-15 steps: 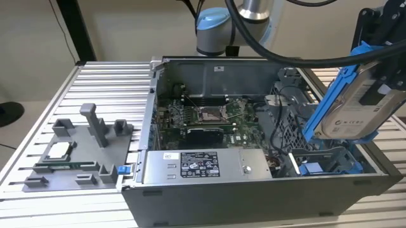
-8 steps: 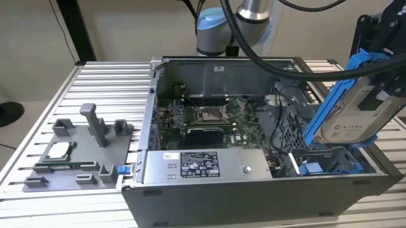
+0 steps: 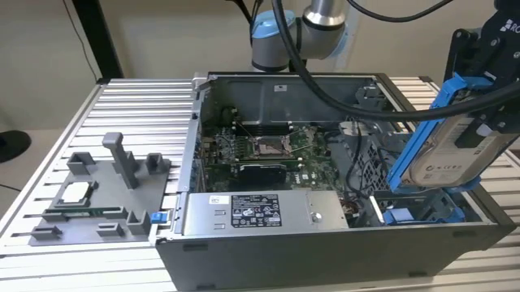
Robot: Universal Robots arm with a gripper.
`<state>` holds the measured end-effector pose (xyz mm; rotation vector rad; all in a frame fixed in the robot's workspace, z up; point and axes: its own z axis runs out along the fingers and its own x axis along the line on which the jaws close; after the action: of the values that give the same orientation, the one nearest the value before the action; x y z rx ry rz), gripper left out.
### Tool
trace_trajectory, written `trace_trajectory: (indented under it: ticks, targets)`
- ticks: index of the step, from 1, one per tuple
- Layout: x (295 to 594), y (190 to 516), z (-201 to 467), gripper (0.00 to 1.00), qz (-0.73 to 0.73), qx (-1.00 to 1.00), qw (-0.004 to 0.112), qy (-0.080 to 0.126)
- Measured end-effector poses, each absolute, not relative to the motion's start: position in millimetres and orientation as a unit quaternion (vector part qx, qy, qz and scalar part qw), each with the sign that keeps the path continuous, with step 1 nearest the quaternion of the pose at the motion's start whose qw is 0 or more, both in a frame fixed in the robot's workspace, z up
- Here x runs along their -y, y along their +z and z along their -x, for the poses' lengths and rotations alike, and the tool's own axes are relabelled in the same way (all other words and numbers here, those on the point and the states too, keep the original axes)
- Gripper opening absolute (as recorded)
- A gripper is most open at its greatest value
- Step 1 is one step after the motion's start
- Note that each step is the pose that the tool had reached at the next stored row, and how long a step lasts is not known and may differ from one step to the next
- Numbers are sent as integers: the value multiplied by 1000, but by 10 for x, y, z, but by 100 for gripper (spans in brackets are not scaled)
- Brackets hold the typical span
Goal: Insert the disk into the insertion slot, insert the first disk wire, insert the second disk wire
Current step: 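Insert the disk into the insertion slot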
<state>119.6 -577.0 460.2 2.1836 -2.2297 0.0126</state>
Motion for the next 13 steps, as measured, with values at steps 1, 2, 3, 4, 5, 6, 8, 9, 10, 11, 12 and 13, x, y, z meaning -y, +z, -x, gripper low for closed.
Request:
trace_trajectory:
  ticks: [1, 2, 3, 4, 5, 6, 8, 9, 10, 11, 12, 13]
  targets:
    - [5770, 4585, -1196, 0, -699, 715, 10, 4]
    - [5770, 4569, -1196, 0, -699, 715, 9, 3]
    - [5770, 4553, -1196, 0, -698, 716, 9, 3]
    - [5771, 4536, -1195, 0, -697, 717, 8, 2]
    - [5771, 4519, -1195, 0, -697, 717, 8, 1]
    - [5770, 4501, -1195, 0, -696, 718, 7, 1]
    - [5771, 4467, -1195, 0, -696, 718, 6, -1]
    - [5771, 4451, -1195, 0, -696, 718, 5, -2]
    - [5771, 4436, -1195, 0, -696, 718, 4, -2]
    - [5771, 4422, -1196, 0, -696, 718, 3, -3]
    - [5770, 4408, -1197, 0, -696, 718, 3, -4]
    - [5770, 4397, -1202, 0, -696, 718, 2, -4]
